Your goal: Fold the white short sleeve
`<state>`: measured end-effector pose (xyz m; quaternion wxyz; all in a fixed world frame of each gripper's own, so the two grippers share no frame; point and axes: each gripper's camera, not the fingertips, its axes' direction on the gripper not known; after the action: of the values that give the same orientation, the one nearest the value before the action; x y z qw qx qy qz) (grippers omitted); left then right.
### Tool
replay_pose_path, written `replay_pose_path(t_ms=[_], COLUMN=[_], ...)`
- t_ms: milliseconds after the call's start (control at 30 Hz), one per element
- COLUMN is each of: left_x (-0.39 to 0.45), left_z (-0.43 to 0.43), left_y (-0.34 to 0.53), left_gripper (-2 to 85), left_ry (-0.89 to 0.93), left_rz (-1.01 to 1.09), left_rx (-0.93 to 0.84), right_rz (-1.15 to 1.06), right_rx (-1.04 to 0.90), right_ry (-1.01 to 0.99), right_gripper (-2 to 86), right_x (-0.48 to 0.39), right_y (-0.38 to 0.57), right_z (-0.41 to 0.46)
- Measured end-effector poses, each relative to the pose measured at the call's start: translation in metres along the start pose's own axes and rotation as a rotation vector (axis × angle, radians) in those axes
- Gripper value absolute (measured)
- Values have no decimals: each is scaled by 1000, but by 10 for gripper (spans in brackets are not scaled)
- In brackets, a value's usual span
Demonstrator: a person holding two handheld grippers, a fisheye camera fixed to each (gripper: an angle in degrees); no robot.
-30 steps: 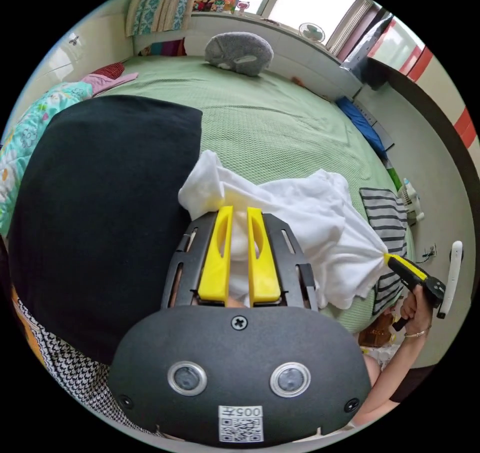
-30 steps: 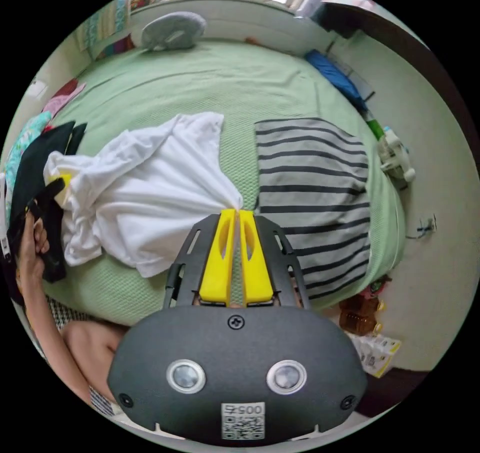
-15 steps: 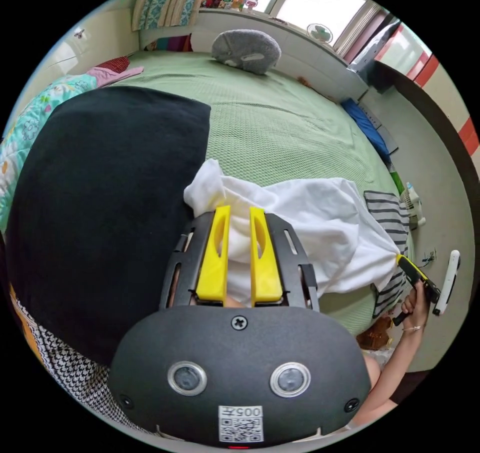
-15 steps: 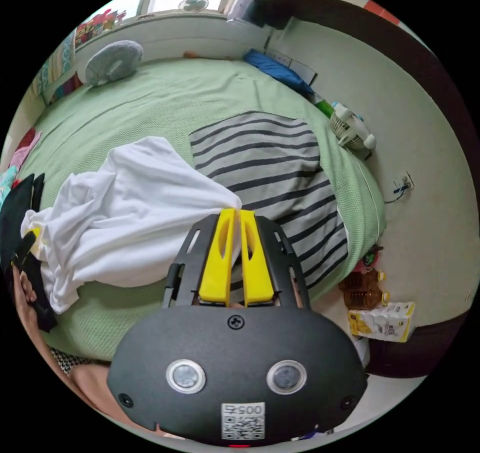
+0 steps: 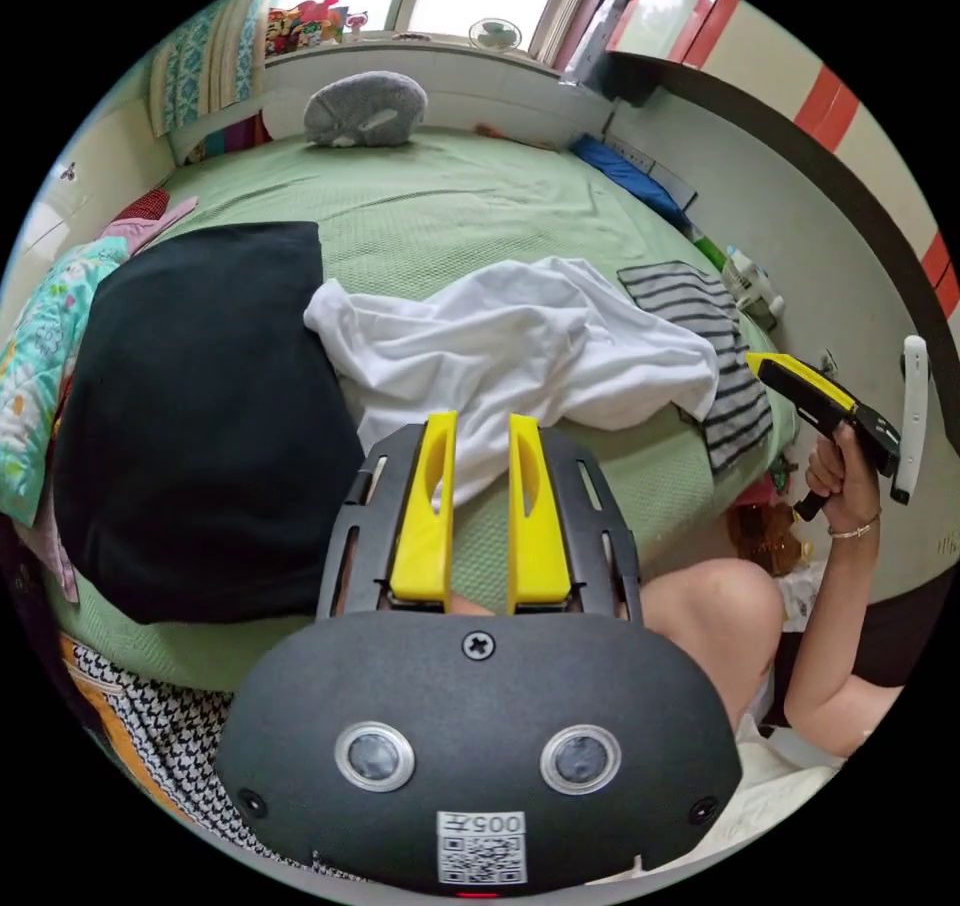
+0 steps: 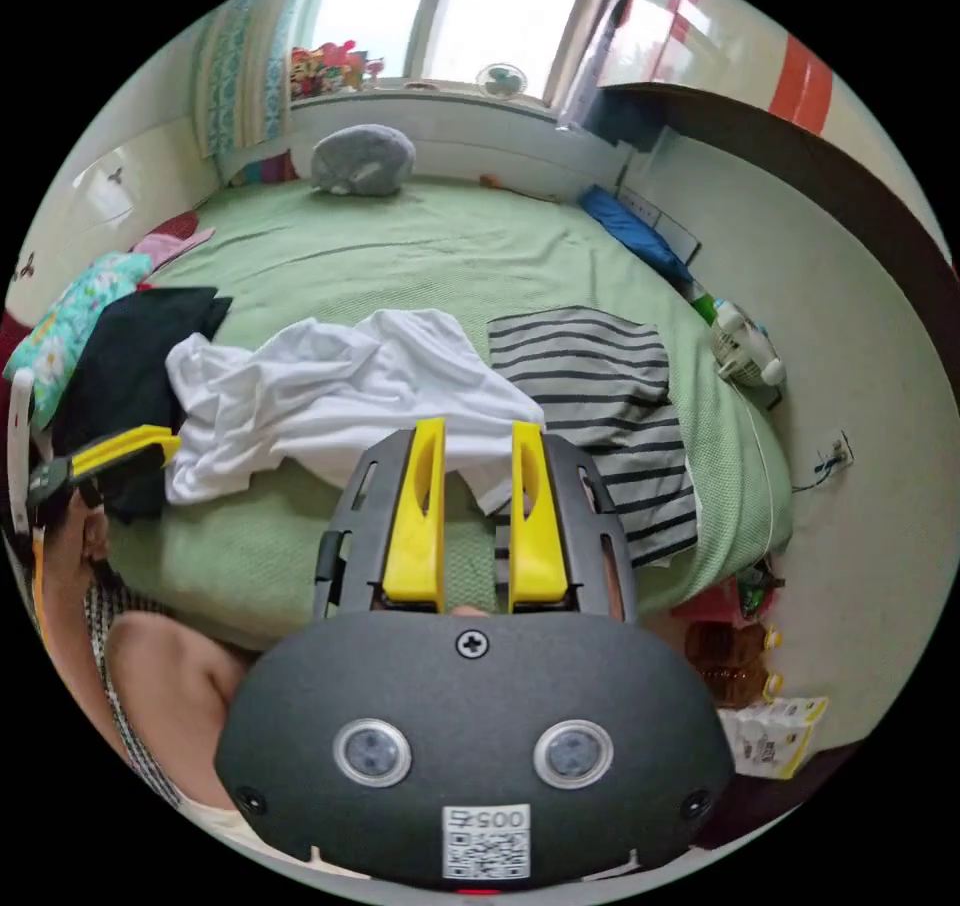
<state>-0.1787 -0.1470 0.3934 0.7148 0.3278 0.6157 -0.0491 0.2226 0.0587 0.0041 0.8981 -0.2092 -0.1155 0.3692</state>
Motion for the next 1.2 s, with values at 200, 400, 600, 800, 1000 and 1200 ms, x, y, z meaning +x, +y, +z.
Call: replay_pose_path(t_ms=[200, 400, 600, 800, 1000, 1200], left_x=[12, 32, 49, 57, 60, 58], left_z=[-12, 0, 16, 30, 28, -1], left_y=[32, 46, 48, 41, 45, 59], left_gripper=[94, 74, 99, 113, 60, 35], left_ry=[24, 38, 53, -31, -92, -67], left_rz=[33, 82, 123, 107, 75, 52], left_rx=[-60, -140, -153, -148, -181, -184], right_rz=[-21, -61, -103, -156, -162, -134], right_rx=[-62, -122, -169, -148, -185, -172], right_ry=[-201, -253, -183, -144, -122, -153], right_gripper=[68, 78, 93, 103, 44, -12], right_x=[9, -9, -27, -38, -43, -33], right_y=[46, 60, 45, 28, 26, 34], right_z=[1, 28, 60, 70, 82, 62])
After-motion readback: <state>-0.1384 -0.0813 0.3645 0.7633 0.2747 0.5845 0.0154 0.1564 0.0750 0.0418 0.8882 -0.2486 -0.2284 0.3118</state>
